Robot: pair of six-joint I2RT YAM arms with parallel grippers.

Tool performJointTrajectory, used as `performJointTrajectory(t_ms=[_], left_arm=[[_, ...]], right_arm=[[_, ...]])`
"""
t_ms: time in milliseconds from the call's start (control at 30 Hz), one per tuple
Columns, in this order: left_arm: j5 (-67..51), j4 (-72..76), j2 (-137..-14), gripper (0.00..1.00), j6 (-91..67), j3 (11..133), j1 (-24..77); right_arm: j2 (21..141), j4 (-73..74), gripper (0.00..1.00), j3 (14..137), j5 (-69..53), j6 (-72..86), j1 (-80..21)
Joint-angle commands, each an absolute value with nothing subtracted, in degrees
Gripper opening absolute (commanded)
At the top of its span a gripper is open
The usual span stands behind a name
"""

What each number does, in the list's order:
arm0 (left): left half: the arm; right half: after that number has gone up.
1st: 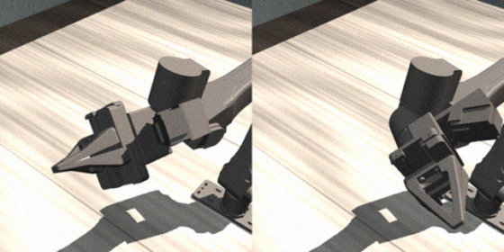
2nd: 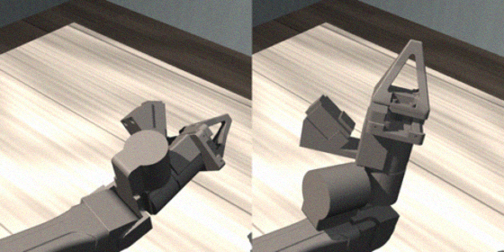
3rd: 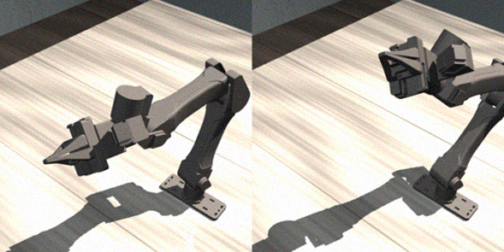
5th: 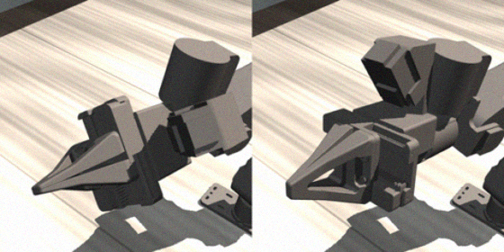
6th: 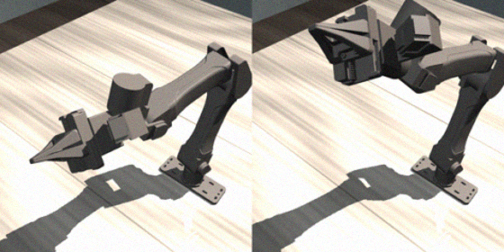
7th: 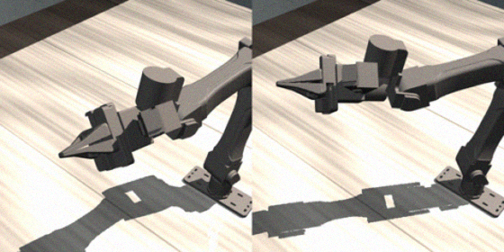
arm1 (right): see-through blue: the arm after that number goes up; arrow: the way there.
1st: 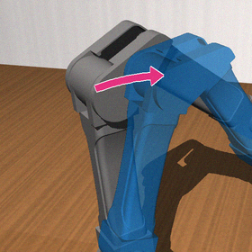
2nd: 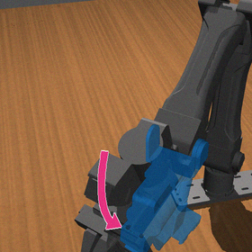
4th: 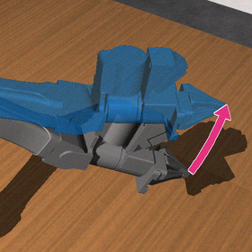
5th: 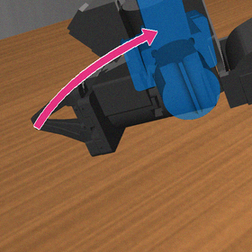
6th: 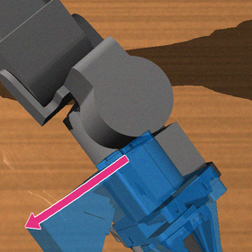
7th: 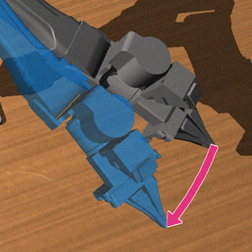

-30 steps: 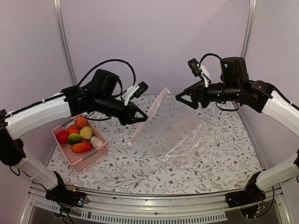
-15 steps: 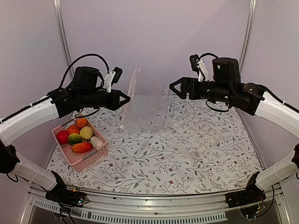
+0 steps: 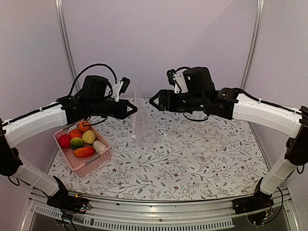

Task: Place the food in the zip-top bag and seal the zipper
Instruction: Open the zipper food storage bag at the center of the board.

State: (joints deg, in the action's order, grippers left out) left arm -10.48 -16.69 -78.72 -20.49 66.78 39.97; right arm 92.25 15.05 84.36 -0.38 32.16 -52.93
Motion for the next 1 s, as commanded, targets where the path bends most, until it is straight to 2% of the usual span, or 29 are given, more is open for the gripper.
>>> performJointTrajectory(t_ms=[0, 567, 800, 967], left_arm=[[-12.1, -15.0, -80.2, 0.00, -21.4, 65.9, 40.2], [-13.9, -14.7, -81.6, 0.00, -22.0, 65.9, 41.0], [-14.1, -14.7, -82.1, 0.00, -22.1, 65.9, 41.3], [-14.1, -14.7, -82.0, 0.00, -22.1, 65.9, 41.5]], right_arm=[[95.2, 13.4, 0.66, 87.8, -2.1, 35.0, -54.1], [103.1, 13.9, 0.40, 92.0, -3.9, 36.0, -55.0], [104.3, 14.1, 0.38, 92.6, -4.2, 36.0, -55.1], [104.8, 15.4, 0.33, 92.7, -0.8, 36.3, -55.2]])
